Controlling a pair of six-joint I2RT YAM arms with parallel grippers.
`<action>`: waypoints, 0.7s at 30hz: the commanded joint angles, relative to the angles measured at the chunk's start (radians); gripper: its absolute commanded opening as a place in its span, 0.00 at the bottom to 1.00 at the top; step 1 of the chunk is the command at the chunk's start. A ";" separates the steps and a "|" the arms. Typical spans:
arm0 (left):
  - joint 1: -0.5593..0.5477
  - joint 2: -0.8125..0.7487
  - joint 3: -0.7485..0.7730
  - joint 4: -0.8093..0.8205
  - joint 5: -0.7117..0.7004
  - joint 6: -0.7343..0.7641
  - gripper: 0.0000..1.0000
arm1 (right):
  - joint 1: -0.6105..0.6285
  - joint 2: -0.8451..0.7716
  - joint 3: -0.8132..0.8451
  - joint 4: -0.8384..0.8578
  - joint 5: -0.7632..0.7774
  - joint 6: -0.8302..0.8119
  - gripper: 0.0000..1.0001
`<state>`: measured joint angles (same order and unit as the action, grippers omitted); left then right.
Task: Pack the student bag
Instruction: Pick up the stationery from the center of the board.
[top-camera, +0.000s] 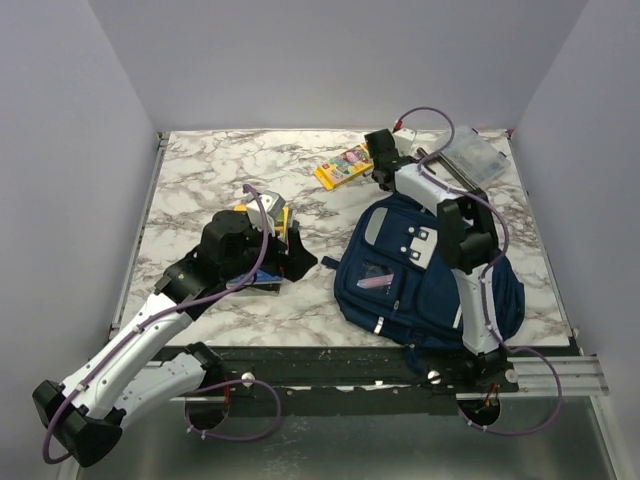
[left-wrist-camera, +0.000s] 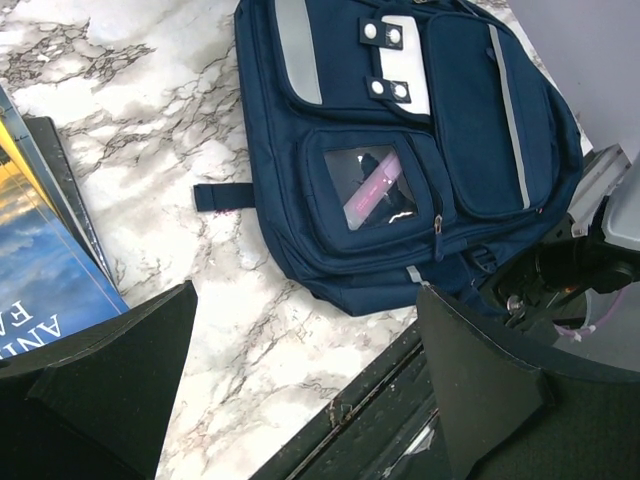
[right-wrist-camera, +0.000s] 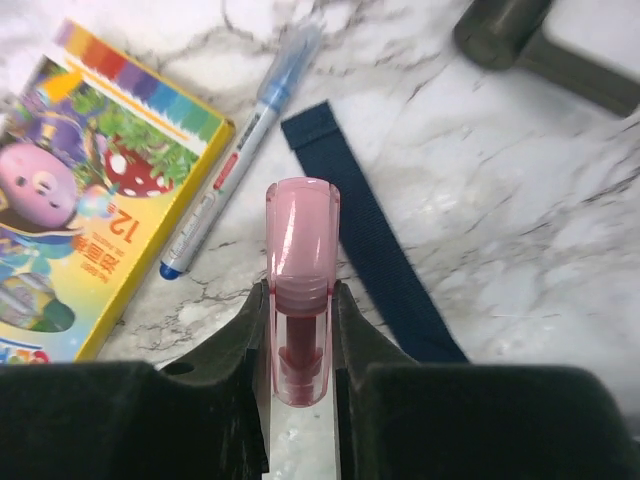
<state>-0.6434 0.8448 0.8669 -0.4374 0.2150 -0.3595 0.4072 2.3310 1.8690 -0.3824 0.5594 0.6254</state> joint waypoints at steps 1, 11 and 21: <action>0.005 0.019 -0.011 0.030 0.030 -0.038 0.94 | -0.013 -0.199 -0.089 0.225 0.009 -0.155 0.01; 0.261 0.082 -0.082 0.341 0.435 -0.499 0.96 | 0.066 -0.582 -0.482 0.296 -0.553 -0.353 0.01; 0.393 0.264 -0.148 0.577 0.564 -0.803 0.92 | 0.467 -0.898 -0.812 0.287 -0.570 -0.407 0.01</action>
<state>-0.2604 1.1229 0.7506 0.0288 0.7200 -1.0355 0.8062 1.5311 1.1107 -0.0746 -0.0013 0.2478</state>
